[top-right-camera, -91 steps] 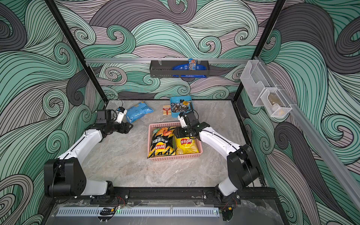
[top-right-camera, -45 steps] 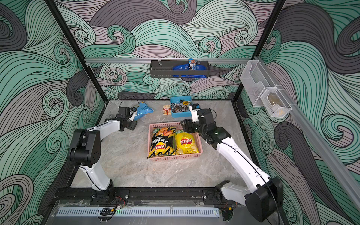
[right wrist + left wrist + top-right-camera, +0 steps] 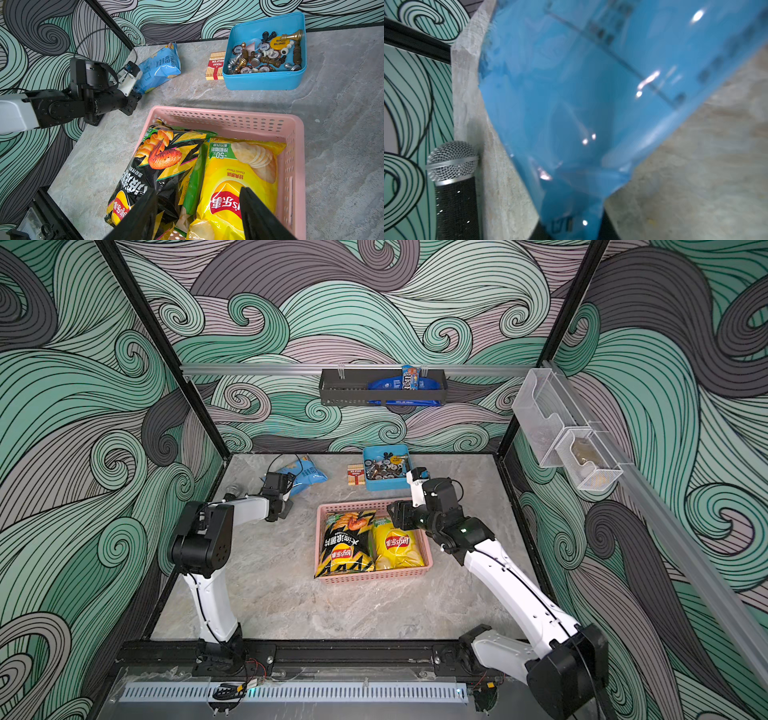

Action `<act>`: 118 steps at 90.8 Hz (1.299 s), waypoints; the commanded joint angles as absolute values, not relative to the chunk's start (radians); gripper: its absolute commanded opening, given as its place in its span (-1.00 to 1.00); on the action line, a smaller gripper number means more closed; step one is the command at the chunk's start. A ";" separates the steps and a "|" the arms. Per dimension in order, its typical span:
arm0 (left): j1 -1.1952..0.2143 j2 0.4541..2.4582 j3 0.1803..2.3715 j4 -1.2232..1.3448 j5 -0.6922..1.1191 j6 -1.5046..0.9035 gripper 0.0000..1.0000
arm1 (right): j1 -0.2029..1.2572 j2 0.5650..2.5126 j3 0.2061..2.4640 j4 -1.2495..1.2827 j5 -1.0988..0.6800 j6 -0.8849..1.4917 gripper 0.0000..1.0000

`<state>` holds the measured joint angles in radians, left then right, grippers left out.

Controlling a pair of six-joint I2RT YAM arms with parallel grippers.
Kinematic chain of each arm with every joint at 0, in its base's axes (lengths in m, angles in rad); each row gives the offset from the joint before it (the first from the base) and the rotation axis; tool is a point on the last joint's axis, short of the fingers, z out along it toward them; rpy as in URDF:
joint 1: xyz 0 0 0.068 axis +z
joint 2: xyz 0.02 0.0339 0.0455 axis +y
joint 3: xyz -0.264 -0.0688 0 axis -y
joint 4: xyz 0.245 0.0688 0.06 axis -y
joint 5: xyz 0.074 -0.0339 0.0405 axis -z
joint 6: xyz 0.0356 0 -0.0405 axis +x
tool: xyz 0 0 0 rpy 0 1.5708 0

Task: Put the potato chips into the basket
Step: Pick up the potato chip from the center of the board.

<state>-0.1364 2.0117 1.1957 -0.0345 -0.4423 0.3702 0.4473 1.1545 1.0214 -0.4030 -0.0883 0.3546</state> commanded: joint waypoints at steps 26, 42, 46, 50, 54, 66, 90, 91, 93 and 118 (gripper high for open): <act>-0.142 1.868 1.399 -0.494 -0.194 0.370 -1.00 | 0.441 1.101 1.032 -0.402 -0.163 0.367 0.29; -0.122 1.843 1.594 -0.830 0.024 0.369 -1.00 | 0.441 1.101 1.048 -0.403 -0.211 0.369 0.29; -0.115 1.837 1.639 -0.895 0.081 0.364 -1.00 | 0.442 1.101 1.054 -0.403 -0.224 0.371 0.29; -0.105 1.832 1.679 -0.949 0.146 0.363 -1.00 | 0.442 1.100 1.059 -0.401 -0.235 0.372 0.28; -0.098 1.830 1.721 -0.995 0.200 0.359 -1.00 | 0.441 1.104 1.063 -0.403 -0.250 0.374 0.27; -0.075 1.828 1.815 -1.085 0.282 0.322 -1.00 | 0.443 1.114 1.071 -0.402 -0.290 0.370 0.25; -0.069 1.738 1.863 -1.038 0.279 0.244 -1.00 | 0.446 1.122 1.074 -0.395 -0.352 0.342 0.24; -0.069 1.733 1.864 -1.038 0.286 0.241 -1.00 | 0.447 1.122 1.076 -0.395 -0.355 0.341 0.24; -0.069 1.724 1.867 -1.038 0.300 0.239 -1.00 | 0.448 1.121 1.077 -0.393 -0.363 0.338 0.24; -0.072 1.703 2.036 -1.137 0.421 0.241 -1.00 | 0.541 1.132 1.109 -0.363 -0.391 0.260 0.23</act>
<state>-0.0723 1.7184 1.9202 -1.0637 0.3347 0.2497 0.4858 1.1183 1.0603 -0.3889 -0.3687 0.3191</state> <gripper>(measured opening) 0.044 0.616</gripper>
